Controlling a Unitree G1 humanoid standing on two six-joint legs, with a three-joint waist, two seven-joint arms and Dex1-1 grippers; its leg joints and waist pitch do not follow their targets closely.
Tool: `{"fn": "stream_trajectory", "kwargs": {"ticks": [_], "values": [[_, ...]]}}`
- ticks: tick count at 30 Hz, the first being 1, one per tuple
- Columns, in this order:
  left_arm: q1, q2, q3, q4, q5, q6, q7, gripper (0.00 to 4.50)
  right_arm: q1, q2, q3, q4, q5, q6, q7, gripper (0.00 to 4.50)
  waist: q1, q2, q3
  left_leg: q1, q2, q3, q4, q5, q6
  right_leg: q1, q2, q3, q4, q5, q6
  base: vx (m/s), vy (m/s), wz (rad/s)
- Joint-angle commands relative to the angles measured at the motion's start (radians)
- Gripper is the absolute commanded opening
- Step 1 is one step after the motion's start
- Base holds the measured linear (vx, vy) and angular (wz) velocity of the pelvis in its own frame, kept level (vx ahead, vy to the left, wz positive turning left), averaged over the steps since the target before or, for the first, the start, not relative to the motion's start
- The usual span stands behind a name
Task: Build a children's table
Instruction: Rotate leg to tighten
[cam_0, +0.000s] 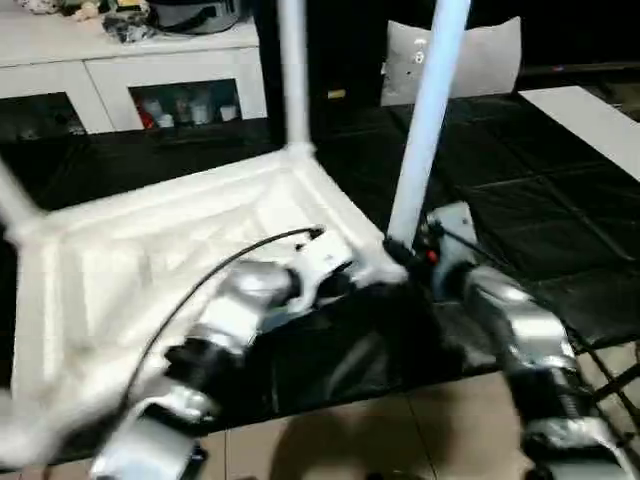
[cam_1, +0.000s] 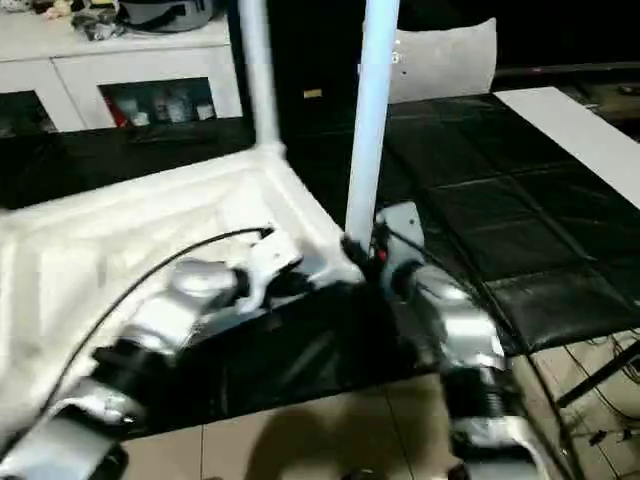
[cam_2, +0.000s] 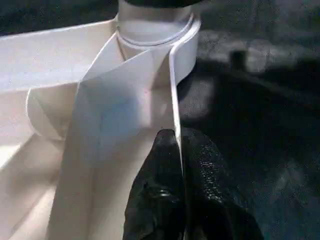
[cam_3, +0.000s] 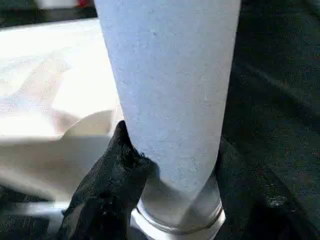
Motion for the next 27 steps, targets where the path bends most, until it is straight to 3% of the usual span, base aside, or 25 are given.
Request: {"fn": "stream_trajectory", "kwargs": {"ticks": [1,5,10,16,18,19,23,27], "values": [[-0.015,-0.07,-0.084,-0.024,-0.019,-0.03,-0.039,0.0,-0.013,0.047,0.039,0.056,0.008,0.0,-0.008,2.29,0.003,-0.013,-0.065,0.001,0.056,-0.032,-0.069,-0.204,0.063,0.05,-0.087,0.057,-0.108,-0.482,-0.022,0.0,0.0,0.0],[-0.013,-0.063,-0.082,-0.032,-0.006,-0.024,-0.025,0.0,-0.009,0.051,0.025,0.056,0.001,-0.021,-0.012,2.73,0.007,-0.014,-0.065,0.002,0.06,-0.032,-0.071,-0.191,0.071,0.05,-0.09,0.063,-0.101,-0.448,-0.047,0.0,0.0,0.0],[-0.009,0.01,-0.071,0.024,0.008,-0.131,-0.062,0.0,0.056,-0.056,0.015,-0.006,0.043,-0.096,0.16,3.27,0.028,-0.011,-0.069,-0.001,0.066,-0.029,-0.071,-0.153,0.099,0.055,-0.089,0.072,-0.085,-0.347,-0.069,0.0,0.0,0.0],[-0.018,0.091,-0.071,0.065,-0.005,-0.218,-0.166,0.0,0.125,-0.228,0.023,-0.092,0.092,-0.122,0.436,3.8,0.049,-0.014,-0.067,0.004,0.065,-0.027,-0.072,-0.159,0.106,0.057,-0.089,0.072,-0.088,-0.378,-0.062,0.0,0.0,0.0],[-0.021,0.102,-0.073,0.072,-0.009,-0.234,-0.182,0.0,0.131,-0.251,0.025,-0.099,0.098,-0.119,0.469,3.98,0.055,-0.01,-0.067,0.004,0.068,-0.028,-0.073,-0.162,0.108,0.055,-0.089,0.073,-0.087,-0.375,-0.064,0.0,0.0,0.0],[-0.027,0.128,-0.082,0.087,-0.017,-0.288,-0.231,0.0,0.147,-0.302,0.036,-0.121,0.118,-0.095,0.549,4.07,0.056,-0.015,-0.065,0.003,0.063,-0.026,-0.072,-0.174,0.108,0.056,-0.087,0.07,-0.091,-0.395,-0.061,0.0,0.0,0.0],[-0.03,0.171,-0.101,0.103,-0.024,-0.371,-0.328,0.0,0.164,-0.372,0.06,-0.151,0.139,-0.083,0.663,4.07,0.064,-0.016,-0.066,0.003,0.064,-0.026,-0.072,-0.164,0.11,0.055,-0.089,0.07,-0.092,-0.415,-0.05,0.0,0.0,0.0],[-0.039,0.238,-0.153,0.113,-0.008,-0.437,-0.459,0.0,0.171,-0.435,0.093,-0.179,0.169,-0.094,0.821,4.07,0.072,-0.013,-0.067,0.005,0.072,-0.027,-0.074,-0.168,0.112,0.053,-0.088,0.071,-0.086,-0.397,-0.06,0.0,0.0,0.0]]}}
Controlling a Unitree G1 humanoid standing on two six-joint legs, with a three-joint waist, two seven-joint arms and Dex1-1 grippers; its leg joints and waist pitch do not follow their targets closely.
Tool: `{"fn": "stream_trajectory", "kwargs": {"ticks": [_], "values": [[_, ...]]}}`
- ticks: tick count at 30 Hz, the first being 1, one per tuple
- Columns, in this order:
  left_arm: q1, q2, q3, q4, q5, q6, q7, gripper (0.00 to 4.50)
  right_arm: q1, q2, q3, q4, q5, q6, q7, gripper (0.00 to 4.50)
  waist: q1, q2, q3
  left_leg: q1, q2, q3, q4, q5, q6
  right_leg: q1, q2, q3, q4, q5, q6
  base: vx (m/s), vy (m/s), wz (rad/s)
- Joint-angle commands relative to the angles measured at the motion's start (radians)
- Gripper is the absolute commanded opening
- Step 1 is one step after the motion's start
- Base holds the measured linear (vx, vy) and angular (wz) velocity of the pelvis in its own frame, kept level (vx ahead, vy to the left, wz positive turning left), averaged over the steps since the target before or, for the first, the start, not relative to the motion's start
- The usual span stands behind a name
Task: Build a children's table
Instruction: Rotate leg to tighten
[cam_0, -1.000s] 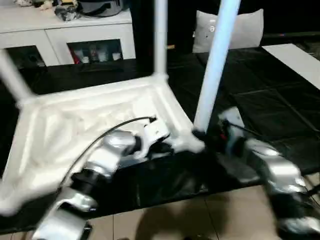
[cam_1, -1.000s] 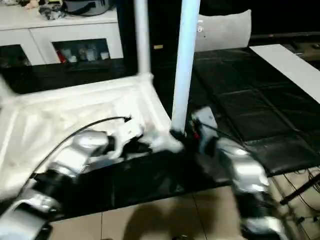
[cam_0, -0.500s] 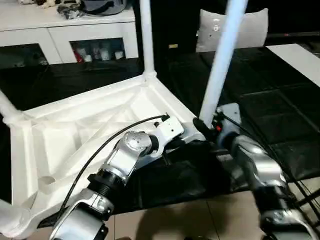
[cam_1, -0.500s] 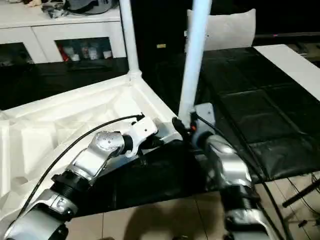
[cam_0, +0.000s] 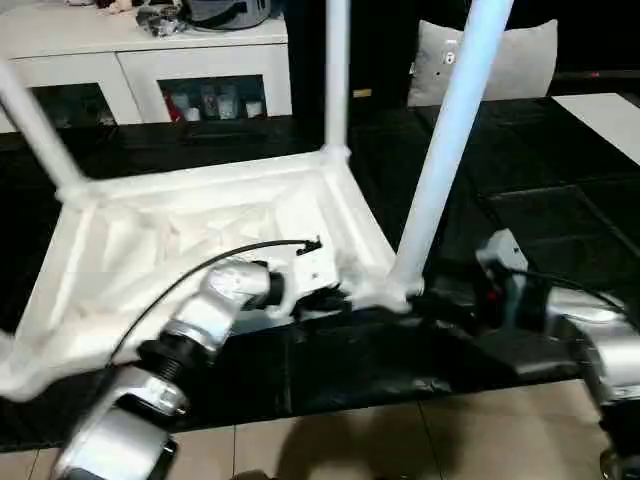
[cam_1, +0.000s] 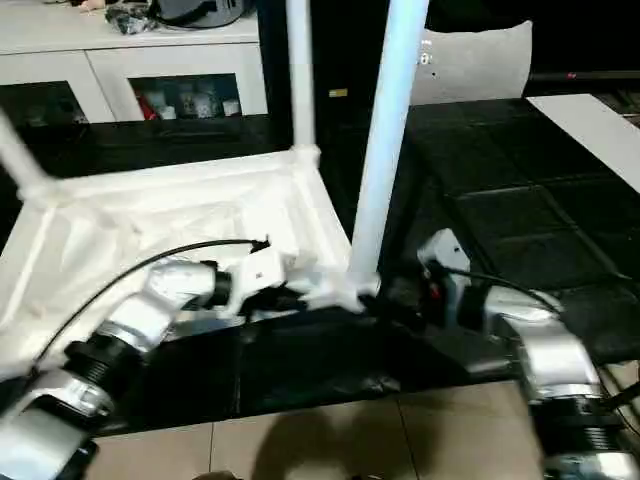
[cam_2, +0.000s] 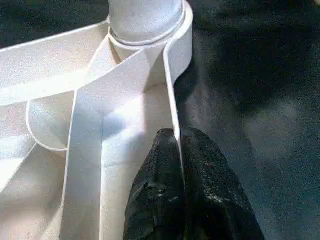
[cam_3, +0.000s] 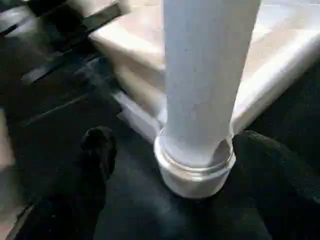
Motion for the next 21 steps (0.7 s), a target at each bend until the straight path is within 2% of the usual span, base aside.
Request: {"fn": "stream_trajectory", "kwargs": {"ticks": [1,6,7,12,13,15,21], "values": [[-0.005,0.017,-0.071,0.002,0.034,-0.048,-0.093,0.0,-0.001,-0.013,0.019,-0.023,0.02,-0.009,0.058,4.07,0.006,-0.015,-0.067,0.008,0.073,-0.027,-0.072,-0.168,0.103,0.052,-0.09,0.071,-0.083,-0.396,-0.068,0.0,0.0,0.0],[0.002,0.035,-0.085,-0.01,0.016,-0.079,-0.162,0.0,-0.013,-0.027,0.037,-0.006,0.017,-0.022,0.107,3.82,0.024,-0.016,-0.069,0.009,0.076,-0.026,-0.074,-0.151,0.091,0.052,-0.093,0.074,-0.076,-0.369,-0.089,0.0,0.0,0.0],[0.006,0.054,-0.102,-0.027,0.011,-0.1,-0.212,0.0,-0.02,-0.041,0.065,-0.008,0.023,-0.015,0.164,3.64,0.027,-0.016,-0.07,0.009,0.077,-0.026,-0.073,-0.151,0.093,0.053,-0.093,0.074,-0.074,-0.361,-0.093,0.0,0.0,0.0],[0.005,0.065,-0.106,-0.04,-0.009,-0.113,-0.258,0.0,-0.025,-0.049,0.094,-0.017,0.041,0.004,0.233,3.28,0.032,-0.016,-0.068,0.011,0.076,-0.024,-0.074,-0.164,0.088,0.053,-0.093,0.075,-0.078,-0.39,-0.086,0.0,0.0,0.0],[0.003,0.064,-0.105,-0.042,-0.013,-0.113,-0.266,0.0,-0.029,-0.047,0.097,-0.014,0.04,0.003,0.238,3.11,0.032,-0.026,-0.068,0.011,0.076,-0.023,-0.075,-0.16,0.086,0.053,-0.093,0.075,-0.079,-0.394,-0.082,0.0,0.0,0.0],[0.002,0.062,-0.104,-0.045,-0.019,-0.109,-0.275,0.0,-0.033,-0.043,0.1,-0.008,0.037,-0.001,0.238,3.04,0.037,-0.02,-0.067,0.011,0.077,-0.024,-0.074,-0.156,0.084,0.052,-0.095,0.076,-0.078,-0.4,-0.082,0.0,0.0,0.0],[-0.004,0.055,-0.099,-0.045,-0.032,-0.108,-0.292,0.0,-0.053,-0.017,0.115,0.02,0.029,-0.015,0.235,2.54,0.04,-0.017,-0.071,0.012,0.08,-0.025,-0.075,-0.138,0.079,0.052,-0.095,0.078,-0.071,-0.355,-0.097,0.0,0.0,0.0]]}}
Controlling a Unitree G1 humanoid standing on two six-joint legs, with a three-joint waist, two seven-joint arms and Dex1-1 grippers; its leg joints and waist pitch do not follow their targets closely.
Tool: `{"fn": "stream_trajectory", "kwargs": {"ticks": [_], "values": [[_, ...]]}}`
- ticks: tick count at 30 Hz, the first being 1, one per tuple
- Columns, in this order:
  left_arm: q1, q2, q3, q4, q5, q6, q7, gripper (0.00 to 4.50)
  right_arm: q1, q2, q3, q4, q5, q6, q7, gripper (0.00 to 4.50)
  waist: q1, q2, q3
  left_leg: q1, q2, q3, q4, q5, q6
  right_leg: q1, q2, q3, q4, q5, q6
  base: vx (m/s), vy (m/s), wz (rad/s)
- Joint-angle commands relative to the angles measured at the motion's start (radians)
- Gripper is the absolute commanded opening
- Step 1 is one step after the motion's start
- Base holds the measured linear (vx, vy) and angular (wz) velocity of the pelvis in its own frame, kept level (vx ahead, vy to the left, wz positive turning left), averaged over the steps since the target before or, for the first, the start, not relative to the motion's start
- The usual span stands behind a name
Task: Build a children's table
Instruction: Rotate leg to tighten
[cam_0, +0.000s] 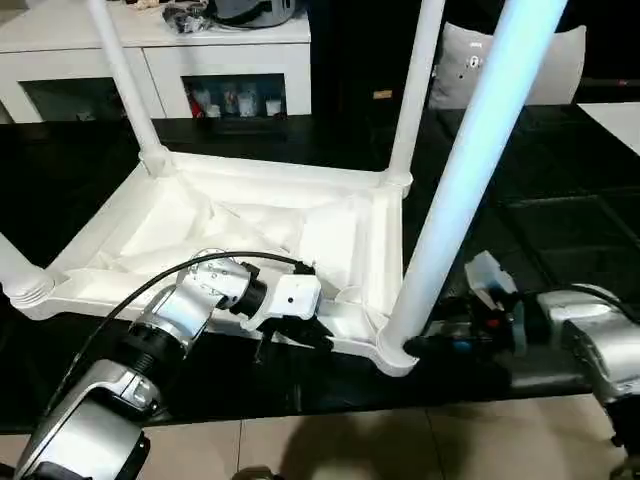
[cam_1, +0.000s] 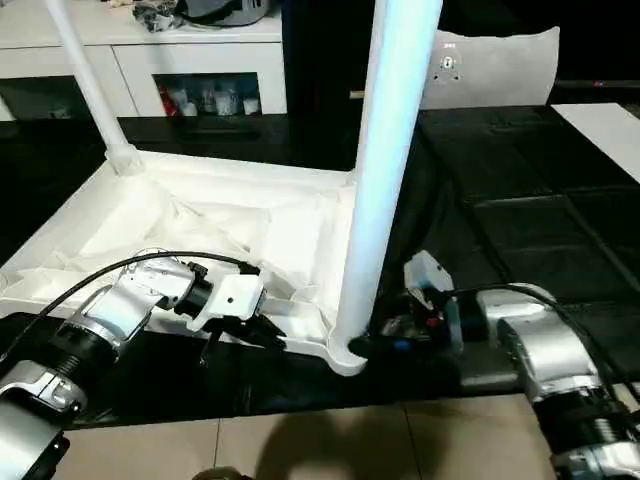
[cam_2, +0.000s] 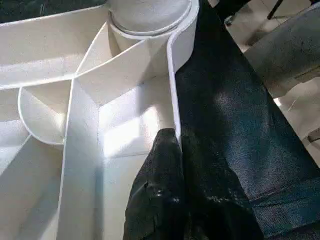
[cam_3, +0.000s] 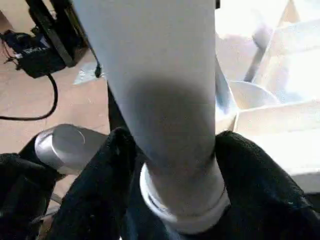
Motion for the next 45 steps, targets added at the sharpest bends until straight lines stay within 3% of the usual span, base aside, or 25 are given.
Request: {"fn": "stream_trajectory", "kwargs": {"ticks": [1,4,10,12,14,16,18,19,21,22,23,24,25,27,29,31,32,34,39,43,45], "values": [[0.0,-0.005,-0.044,-0.02,0.007,-0.011,-0.047,0.0,-0.017,0.004,0.007,0.003,0.006,-0.005,0.006,2.43,-0.003,-0.015,-0.071,0.009,0.081,-0.026,-0.075,-0.135,0.081,0.052,-0.094,0.078,-0.069,-0.343,-0.101,0.0,0.0,0.0],[0.001,-0.007,-0.041,-0.02,0.001,-0.005,-0.051,0.0,-0.014,0.012,0.006,0.003,0.008,-0.002,0.003,2.12,-0.003,-0.015,-0.07,0.007,0.08,-0.026,-0.075,-0.14,0.079,0.053,-0.095,0.079,-0.069,-0.341,-0.104,0.0,0.0,0.0],[0.015,-0.019,-0.021,-0.033,-0.018,0.061,-0.031,0.0,0.005,0.038,-0.019,-0.028,0.042,0.038,-0.037,1.93,-0.007,-0.016,-0.066,0.01,0.077,-0.025,-0.077,-0.162,0.067,0.053,-0.094,0.076,-0.079,-0.403,-0.084,0.0,0.0,0.0],[0.02,-0.031,-0.009,-0.041,-0.023,0.092,-0.005,0.0,0.005,0.059,-0.033,-0.035,0.042,0.066,-0.096,1.93,-0.011,-0.014,-0.063,0.013,0.076,-0.026,-0.079,-0.183,0.059,0.051,-0.093,0.074,-0.086,-0.436,-0.073,0.0,0.0,0.0],[0.026,-0.075,0.024,-0.063,-0.031,0.195,0.094,0.0,-0.007,0.128,-0.049,-0.033,-0.012,0.109,-0.295,1.92,-0.019,-0.013,-0.058,0.017,0.072,-0.026,-0.08,-0.212,0.043,0.048,-0.092,0.07,-0.093,-0.488,-0.062,0.0,0.0,0.0],[0.03,-0.107,0.041,-0.08,-0.037,0.259,0.157,0.0,-0.02,0.18,-0.058,-0.021,-0.051,0.125,-0.422,1.92,-0.044,-0.015,-0.051,0.026,0.061,-0.032,-0.077,-0.273,0.009,0.047,-0.091,0.053,-0.112,-0.59,-0.022,0.0,0.0,0.0],[0.03,-0.107,0.041,-0.08,-0.037,0.259,0.157,0.0,-0.02,0.18,-0.058,-0.021,-0.051,0.125,-0.422,1.91,-0.061,-0.014,-0.053,0.024,0.058,-0.035,-0.075,-0.289,0.006,0.05,-0.091,0.048,-0.119,-0.613,0.006,0.0,0.0,0.0],[0.034,-0.134,0.05,-0.094,-0.039,0.303,0.203,0.0,-0.034,0.221,-0.067,-0.006,-0.075,0.142,-0.512,1.91,-0.076,-0.015,-0.053,0.018,0.06,-0.038,-0.078,-0.297,0.015,0.052,-0.092,0.048,-0.118,-0.601,0.006,0.0,0.0,0.0],[0.034,-0.167,0.06,-0.099,-0.034,0.339,0.263,0.0,-0.05,0.267,-0.077,0.01,-0.102,0.156,-0.609,1.91,-0.088,-0.013,-0.052,0.018,0.063,-0.04,-0.079,-0.306,0.012,0.049,-0.09,0.047,-0.117,-0.581,-0.005,0.0,0.0,0.0],[0.026,-0.224,0.077,-0.091,-0.019,0.383,0.368,0.0,-0.08,0.339,-0.099,0.046,-0.142,0.164,-0.767,1.9,-0.107,-0.01,-0.052,0.017,0.06,-0.042,-0.077,-0.32,0.005,0.05,-0.09,0.045,-0.118,-0.581,-0.01,0.0,0.0,0.0],[0.026,-0.224,0.077,-0.091,-0.019,0.383,0.368,0.0,-0.08,0.339,-0.099,0.046,-0.142,0.164,-0.767,1.9,-0.107,-0.01,-0.052,0.017,0.06,-0.042,-0.077,-0.32,0.005,0.05,-0.09,0.045,-0.118,-0.581,-0.01,0.0,0.0,0.0],[0.018,-0.252,0.089,-0.081,-0.01,0.399,0.424,0.0,-0.096,0.37,-0.11,0.066,-0.157,0.164,-0.836,1.9,-0.125,-0.011,-0.051,0.02,0.051,-0.042,-0.071,-0.328,0.004,0.048,-0.09,0.037,-0.127,-0.608,-0.001,0.0,0.0,0.0],[0.009,-0.275,0.099,-0.071,-0.005,0.412,0.468,0.0,-0.109,0.396,-0.123,0.086,-0.167,0.163,-0.898,1.9,-0.131,-0.011,-0.052,0.022,0.05,-0.04,-0.07,-0.326,0.007,0.044,-0.089,0.038,-0.129,-0.611,0.001,0.0,0.0,0.0],[-0.001,-0.308,0.113,-0.063,0.008,0.432,0.531,0.0,-0.123,0.43,-0.141,0.107,-0.167,0.153,-0.958,1.9,-0.142,-0.011,-0.053,0.016,0.048,-0.04,-0.069,-0.316,0.018,0.048,-0.089,0.037,-0.13,-0.607,0.004,0.0,0.0,0.0],[-0.013,-0.336,0.117,-0.057,0.022,0.444,0.578,0.0,-0.127,0.462,-0.147,0.108,-0.145,0.139,-0.963,2.44,-0.14,-0.012,-0.06,0.008,0.054,-0.041,-0.073,-0.27,0.037,0.051,-0.091,0.049,-0.119,-0.533,-0.01,0.0,0.0,0.0],[-0.015,-0.338,0.112,-0.06,0.024,0.444,0.578,0.0,-0.125,0.469,-0.146,0.099,-0.132,0.14,-0.949,2.68,-0.134,-0.013,-0.066,-0.002,0.057,-0.04,-0.075,-0.216,0.06,0.057,-0.091,0.059,-0.104,-0.449,-0.038,0.0,0.0,0.0],[-0.013,-0.337,0.106,-0.072,0.028,0.446,0.579,0.0,-0.115,0.479,-0.151,0.074,-0.118,0.15,-0.923,2.8,-0.127,-0.008,-0.069,0.001,0.063,-0.038,-0.075,-0.184,0.073,0.053,-0.091,0.065,-0.097,-0.39,-0.065,0.0,0.0,0.0],[-0.008,-0.321,0.101,-0.082,0.035,0.438,0.564,0.0,-0.1,0.468,-0.155,0.056,-0.121,0.145,-0.908,2.93,-0.112,-0.01,-0.073,-0.009,0.065,-0.035,-0.071,-0.106,0.1,0.059,-0.091,0.072,-0.075,-0.281,-0.109,0.0,0.0,0.0],[0.003,-0.288,0.088,-0.088,0.048,0.409,0.533,0.0,-0.074,0.429,-0.162,0.034,-0.115,0.123,-0.878,3.47,-0.097,-0.01,-0.071,-0.005,0.066,-0.029,-0.071,-0.085,0.113,0.061,-0.093,0.075,-0.069,-0.254,-0.129,0.0,0.0,0.0],[-0.002,-0.232,0.092,-0.062,0.065,0.365,0.506,0.0,-0.006,0.309,-0.184,-0.024,-0.078,0.095,-0.725,3.67,-0.078,-0.009,-0.068,0.0,0.07,-0.029,-0.074,-0.116,0.11,0.061,-0.09,0.076,-0.075,-0.288,-0.103,0.0,0.0,0.0],[-0.005,-0.22,0.091,-0.049,0.069,0.342,0.501,0.0,0.01,0.283,-0.192,-0.041,-0.066,0.098,-0.687,3.9,-0.068,-0.009,-0.068,0.002,0.072,-0.029,-0.075,-0.118,0.107,0.059,-0.091,0.077,-0.073,-0.28,-0.109,0.0,0.0,0.0]]}}
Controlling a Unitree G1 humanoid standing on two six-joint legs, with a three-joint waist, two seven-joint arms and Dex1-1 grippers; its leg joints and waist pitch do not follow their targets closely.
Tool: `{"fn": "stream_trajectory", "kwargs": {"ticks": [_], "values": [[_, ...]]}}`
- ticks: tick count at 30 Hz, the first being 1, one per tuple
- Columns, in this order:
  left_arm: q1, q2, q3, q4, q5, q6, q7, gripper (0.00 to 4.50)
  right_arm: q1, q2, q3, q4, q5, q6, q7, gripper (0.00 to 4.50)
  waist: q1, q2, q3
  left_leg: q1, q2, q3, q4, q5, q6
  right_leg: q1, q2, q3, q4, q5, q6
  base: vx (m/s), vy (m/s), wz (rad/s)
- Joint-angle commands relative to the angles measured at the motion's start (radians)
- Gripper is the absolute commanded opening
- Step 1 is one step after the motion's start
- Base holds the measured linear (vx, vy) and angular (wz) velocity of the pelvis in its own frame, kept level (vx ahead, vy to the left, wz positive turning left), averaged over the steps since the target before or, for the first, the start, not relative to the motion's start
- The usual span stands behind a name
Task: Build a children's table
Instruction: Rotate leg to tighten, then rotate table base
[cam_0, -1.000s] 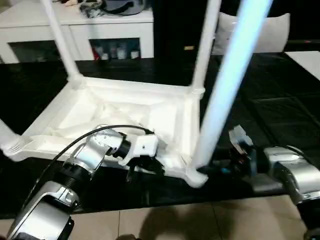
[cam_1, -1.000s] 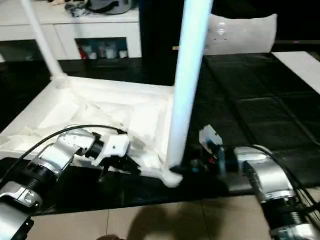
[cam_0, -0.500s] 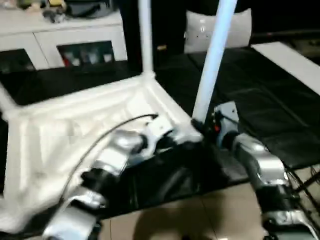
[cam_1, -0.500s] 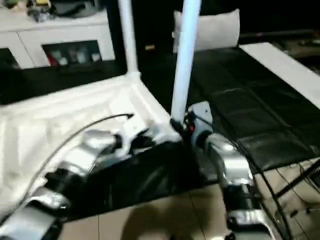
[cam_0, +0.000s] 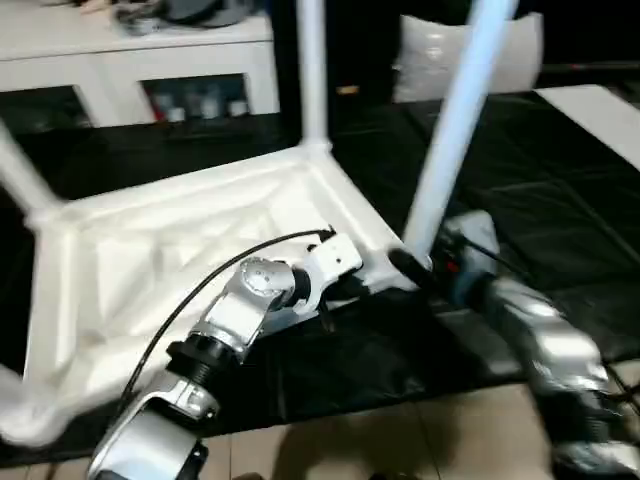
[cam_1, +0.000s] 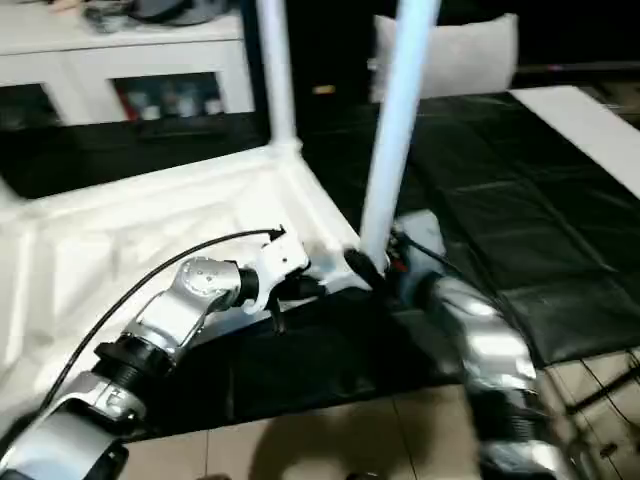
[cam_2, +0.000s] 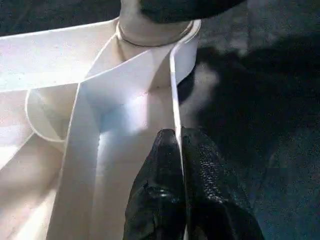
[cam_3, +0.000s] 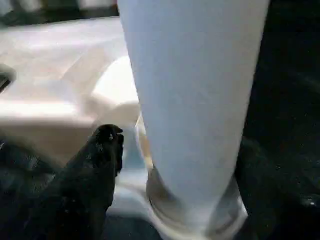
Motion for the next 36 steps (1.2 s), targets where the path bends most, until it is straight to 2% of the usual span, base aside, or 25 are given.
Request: {"fn": "stream_trajectory", "kwargs": {"ticks": [1,3,4,5,8,10,12,13,15,17,19,21,22,25,27,29,30,31,33,34,36], "values": [[-0.025,0.024,-0.02,0.015,0.026,-0.065,-0.016,0.0,0.039,-0.048,0.003,-0.064,0.041,-0.005,0.116,3.92,0.008,-0.007,-0.067,0.007,0.072,-0.028,-0.068,-0.133,0.102,0.06,-0.091,0.077,-0.074,-0.295,-0.102,0.0,0.0,0.0],[-0.028,0.039,-0.022,0.028,0.035,-0.086,-0.019,0.0,0.065,-0.081,-0.006,-0.089,0.054,-0.002,0.159,3.93,0.017,-0.006,-0.069,0.006,0.072,-0.028,-0.069,-0.135,0.098,0.061,-0.092,0.077,-0.071,-0.297,-0.098,0.0,0.0,0.0],[-0.031,0.048,-0.019,0.038,0.034,-0.101,-0.017,0.0,0.089,-0.112,-0.025,-0.101,0.063,-0.005,0.188,4.23,0.018,-0.009,-0.068,0.006,0.072,-0.029,-0.07,-0.136,0.099,0.061,-0.092,0.076,-0.073,-0.302,-0.096,0.0,0.0,0.0],[-0.032,0.054,-0.016,0.042,0.032,-0.109,-0.017,0.0,0.105,-0.131,-0.042,-0.107,0.07,-0.005,0.201,4.32,0.021,-0.011,-0.068,0.007,0.071,-0.027,-0.068,-0.137,0.099,0.061,-0.091,0.076,-0.074,-0.31,-0.09,0.0,0.0,0.0],[-0.027,0.063,-0.018,0.039,0.03,-0.129,-0.02,0.0,0.124,-0.152,-0.065,-0.114,0.083,-0.002,0.202,4.41,0.02,-0.015,-0.066,0.003,0.069,-0.028,-0.069,-0.135,0.095,0.062,-0.093,0.072,-0.079,-0.344,-0.082,0.0,0.0,0.0],[-0.007,0.07,-0.017,0.022,0.013,-0.151,-0.038,0.0,0.155,-0.176,-0.076,-0.156,0.126,0.019,0.231,4.41,0.02,-0.014,-0.066,0.006,0.066,-0.027,-0.067,-0.141,0.096,0.06,-0.09,0.07,-0.084,-0.372,-0.069,0.0,0.0,0.0],[0.006,0.067,-0.009,0.004,-0.001,-0.155,-0.044,0.0,0.171,-0.178,-0.077,-0.196,0.153,0.04,0.251,4.41,0.021,-0.013,-0.067,0.002,0.067,-0.029,-0.068,-0.138,0.103,0.061,-0.091,0.069,-0.083,-0.369,-0.065,0.0,0.0,0.0],[0.014,0.063,-0.002,-0.013,-0.021,-0.135,-0.058,0.43,0.179,-0.175,-0.072,-0.225,0.17,0.052,0.262,4.5,0.02,-0.012,-0.068,0.002,0.069,-0.03,-0.068,-0.131,0.104,0.061,-0.09,0.069,-0.081,-0.354,-0.068,0.0,0.0,0.0],[0.028,0.061,0.007,-0.043,-0.054,-0.115,-0.087,0.43,0.188,-0.17,-0.061,-0.267,0.196,0.068,0.279,4.5,0.022,-0.009,-0.068,0.002,0.072,-0.031,-0.069,-0.123,0.109,0.059,-0.091,0.07,-0.079,-0.339,-0.077,0.0,0.0,0.0],[0.042,0.064,0.01,-0.071,-0.074,-0.105,-0.105,0.72,0.194,-0.164,-0.048,-0.298,0.213,0.083,0.291,4.5,0.023,-0.007,-0.069,0.005,0.074,-0.03,-0.069,-0.122,0.107,0.056,-0.091,0.072,-0.077,-0.327,-0.086,0.0,0.0,0.0],[0.078,0.087,0.011,-0.132,-0.077,-0.1,-0.099,0.82,0.189,-0.146,-0.004,-0.353,0.244,0.11,0.301,4.5,0.027,-0.003,-0.067,0.002,0.079,-0.033,-0.073,-0.127,0.1,0.056,-0.091,0.074,-0.071,-0.302,-0.103,0.0,0.0,0.0],[0.097,0.1,0.02,-0.167,-0.085,-0.089,-0.097,0.93,0.18,-0.134,0.015,-0.367,0.251,0.114,0.298,4.5,0.027,-0.003,-0.068,0.006,0.08,-0.033,-0.074,-0.133,0.095,0.057,-0.093,0.074,-0.07,-0.301,-0.103,0.0,0.0,0.0],[0.12,0.118,0.033,-0.21,-0.092,-0.073,-0.091,1.04,0.169,-0.118,0.031,-0.38,0.254,0.118,0.292,4.5,0.027,0.0,-0.067,0.007,0.08,-0.034,-0.075,-0.151,0.08,0.057,-0.095,0.074,-0.071,-0.323,-0.1,0.0,0.0,0.0],[0.164,0.171,0.058,-0.284,-0.096,-0.036,-0.103,1.28,0.147,-0.084,0.049,-0.39,0.258,0.125,0.272,4.5,0.023,0.001,-0.064,0.005,0.077,-0.034,-0.078,-0.166,0.064,0.057,-0.093,0.073,-0.076,-0.359,-0.087,0.0,0.0,0.0],[0.183,0.199,0.073,-0.313,-0.093,-0.019,-0.106,1.42,0.137,-0.068,0.062,-0.391,0.256,0.125,0.261,4.5,0.017,0.002,-0.06,0.008,0.073,-0.034,-0.079,-0.189,0.051,0.053,-0.09,0.073,-0.081,-0.393,-0.073,0.0,0.0,0.0],[0.227,0.274,0.115,-0.391,-0.1,0.029,-0.114,1.64,0.114,-0.022,0.104,-0.38,0.227,0.11,0.227,4.5,0.015,0.004,-0.061,0.011,0.075,-0.036,-0.082,-0.196,0.041,0.051,-0.09,0.074,-0.079,-0.397,-0.068,0.0,0.0,0.0],[0.236,0.289,0.125,-0.408,-0.104,0.042,-0.115,1.7,0.108,-0.01,0.113,-0.375,0.218,0.105,0.217,4.5,0.011,0.006,-0.061,0.008,0.076,-0.039,-0.085,-0.197,0.032,0.052,-0.091,0.075,-0.072,-0.377,-0.078,0.0,0.0,0.0],[0.243,0.299,0.13,-0.424,-0.108,0.055,-0.113,1.76,0.105,-0.005,0.118,-0.372,0.215,0.102,0.209,4.5,0.007,0.007,-0.059,0.009,0.074,-0.037,-0.085,-0.202,0.033,0.05,-0.088,0.075,-0.075,-0.38,-0.077,0.0,0.0,0.0],[0.254,0.32,0.143,-0.443,-0.11,0.066,-0.114,1.84,0.094,0.011,0.13,-0.357,0.199,0.091,0.189,4.5,0.014,0.015,-0.06,0.02,0.078,-0.036,-0.085,-0.21,0.022,0.046,-0.087,0.08,-0.072,-0.355,-0.087,0.0,0.0,0.0],[0.287,0.377,0.166,-0.494,-0.116,0.108,-0.133,1.94,0.056,0.058,0.146,-0.308,0.167,0.078,0.132,4.5,0.011,0.018,-0.06,0.014,0.078,-0.039,-0.09,-0.213,0.01,0.049,-0.087,0.08,-0.065,-0.335,-0.097,0.0,0.0,0.0],[0.303,0.406,0.177,-0.52,-0.119,0.13,-0.148,2.07,0.034,0.085,0.154,-0.278,0.147,0.072,0.099,4.5,0.008,0.018,-0.058,0.018,0.076,-0.038,-0.091,-0.233,-0.004,0.048,-0.088,0.083,-0.063,-0.33,-0.105,0.0,0.0,0.0]]}}
